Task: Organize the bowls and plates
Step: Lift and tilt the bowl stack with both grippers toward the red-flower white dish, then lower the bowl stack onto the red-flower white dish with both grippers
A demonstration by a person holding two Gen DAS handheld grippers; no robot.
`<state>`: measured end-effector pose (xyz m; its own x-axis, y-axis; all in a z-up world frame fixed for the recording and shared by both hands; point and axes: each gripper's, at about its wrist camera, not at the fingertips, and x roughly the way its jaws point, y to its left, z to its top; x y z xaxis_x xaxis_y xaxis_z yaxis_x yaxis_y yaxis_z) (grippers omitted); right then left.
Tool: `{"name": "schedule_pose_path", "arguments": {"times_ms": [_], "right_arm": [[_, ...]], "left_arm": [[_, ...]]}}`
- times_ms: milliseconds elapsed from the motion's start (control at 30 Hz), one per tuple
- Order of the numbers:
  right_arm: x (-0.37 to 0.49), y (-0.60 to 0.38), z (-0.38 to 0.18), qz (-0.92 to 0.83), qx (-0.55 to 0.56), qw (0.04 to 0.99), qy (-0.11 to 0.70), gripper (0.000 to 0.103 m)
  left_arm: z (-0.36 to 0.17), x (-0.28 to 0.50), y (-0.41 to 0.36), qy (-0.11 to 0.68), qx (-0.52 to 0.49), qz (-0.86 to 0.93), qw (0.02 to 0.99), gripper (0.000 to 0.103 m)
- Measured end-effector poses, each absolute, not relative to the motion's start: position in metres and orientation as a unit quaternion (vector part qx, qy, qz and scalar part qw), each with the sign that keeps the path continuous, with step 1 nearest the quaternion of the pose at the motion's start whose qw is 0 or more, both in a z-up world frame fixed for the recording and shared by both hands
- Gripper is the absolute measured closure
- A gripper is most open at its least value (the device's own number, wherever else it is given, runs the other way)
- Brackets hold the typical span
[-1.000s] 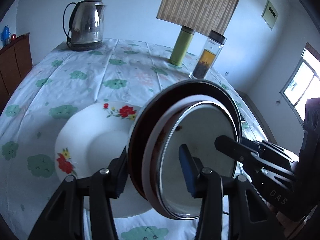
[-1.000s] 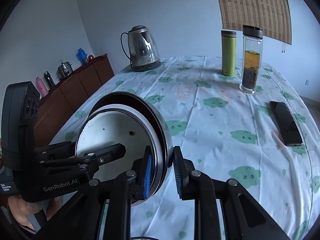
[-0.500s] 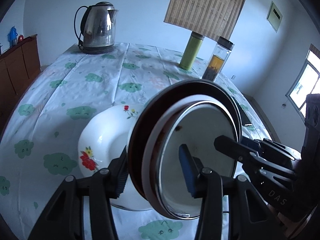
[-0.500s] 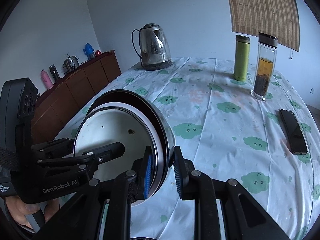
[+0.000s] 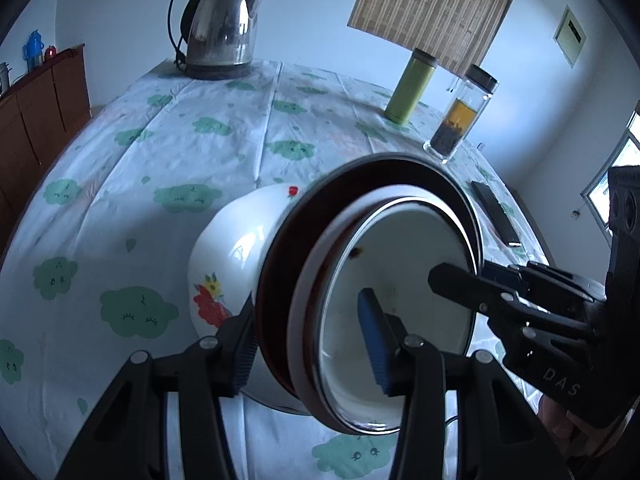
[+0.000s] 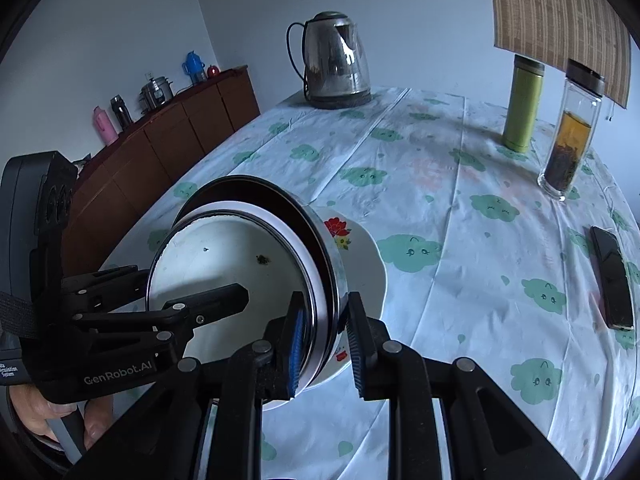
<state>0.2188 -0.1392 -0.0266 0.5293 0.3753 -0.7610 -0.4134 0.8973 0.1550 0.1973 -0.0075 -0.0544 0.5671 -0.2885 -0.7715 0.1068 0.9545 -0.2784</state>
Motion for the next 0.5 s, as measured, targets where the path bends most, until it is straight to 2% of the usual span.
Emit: {"name": "schedule_pose_path", "arguments": {"times_ms": [233, 500], "right_arm": [[0.240, -0.131, -0.036, 0.238, -0.032, 0.853, 0.464, 0.081], [0.251, -0.124, -0.031, 0.240, -0.034, 0.854, 0.459, 0.081]], "left_arm": [[-0.067, 0.205, 0.002, 0.472, -0.118, -0.118, 0.866, 0.057], [-0.076, 0.218, 0.010, 0.478, -0.137, -0.128, 0.858, 0.056]]}}
